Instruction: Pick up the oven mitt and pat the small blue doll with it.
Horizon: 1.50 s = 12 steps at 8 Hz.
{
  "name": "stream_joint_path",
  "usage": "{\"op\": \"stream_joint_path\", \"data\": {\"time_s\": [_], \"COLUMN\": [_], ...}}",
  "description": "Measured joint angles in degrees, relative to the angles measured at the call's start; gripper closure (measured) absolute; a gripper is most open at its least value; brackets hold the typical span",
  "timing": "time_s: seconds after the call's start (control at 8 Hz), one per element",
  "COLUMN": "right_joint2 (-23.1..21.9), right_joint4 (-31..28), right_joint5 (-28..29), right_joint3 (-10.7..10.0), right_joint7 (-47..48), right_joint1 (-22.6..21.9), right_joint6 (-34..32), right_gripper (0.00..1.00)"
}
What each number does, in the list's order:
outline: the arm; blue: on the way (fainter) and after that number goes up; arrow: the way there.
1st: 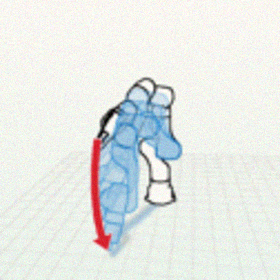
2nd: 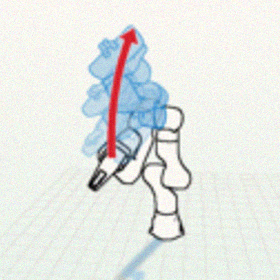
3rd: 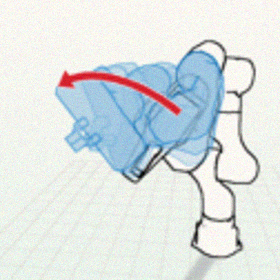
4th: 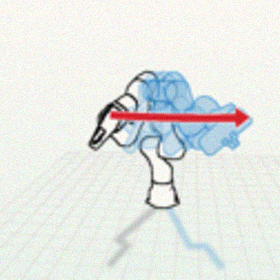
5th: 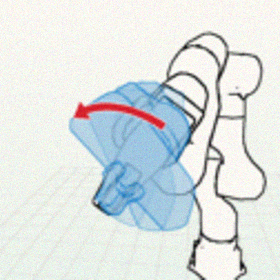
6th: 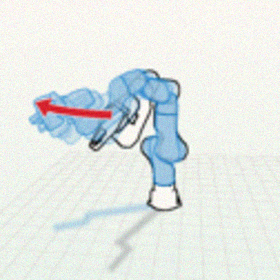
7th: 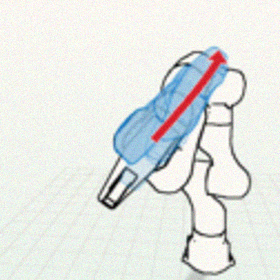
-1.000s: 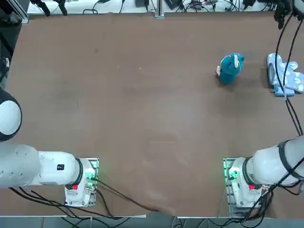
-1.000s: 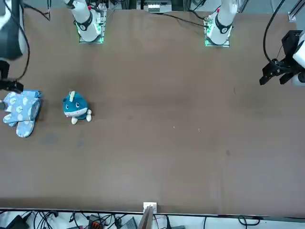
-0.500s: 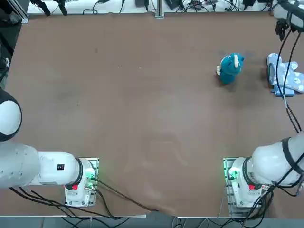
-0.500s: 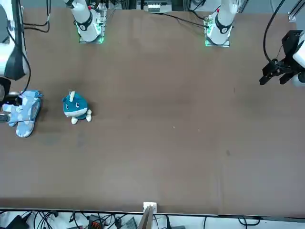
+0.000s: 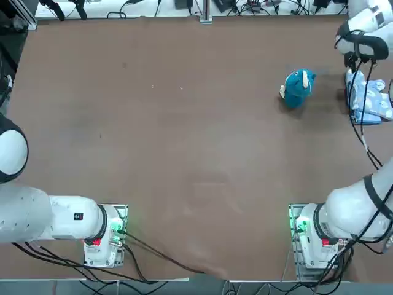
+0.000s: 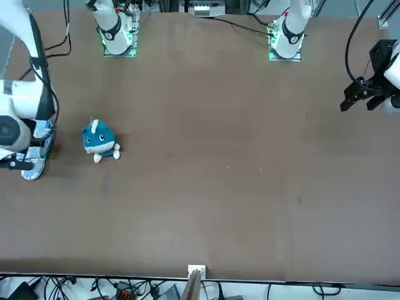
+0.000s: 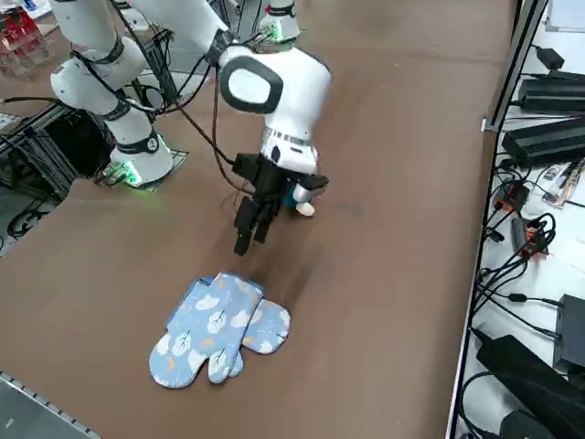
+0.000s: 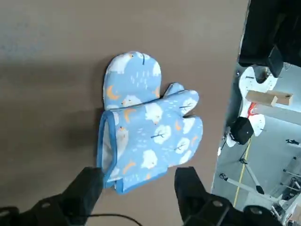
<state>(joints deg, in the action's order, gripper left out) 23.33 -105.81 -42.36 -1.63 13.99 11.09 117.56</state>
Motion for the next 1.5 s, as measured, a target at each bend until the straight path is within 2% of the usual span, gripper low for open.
{"op": "stream_joint_path", "data": {"time_s": [0.25,0.38,0.88,1.5], "right_joint2": [1.1,1.7,5.4,6.6], "right_joint4": [-2.4,-3.1,-5.6,-6.3], "right_joint5": [-2.2,-3.9,-13.2,-15.7], "right_joint3": [-0.2,-0.2,-0.1,-0.1], "right_joint7": [1.7,3.5,14.5,17.0], "right_joint1": [2.0,2.9,3.0,3.1], "right_joint6": [6.5,7.8,8.7,8.7], "right_gripper": [0.09,0.12,0.15,0.19]}}
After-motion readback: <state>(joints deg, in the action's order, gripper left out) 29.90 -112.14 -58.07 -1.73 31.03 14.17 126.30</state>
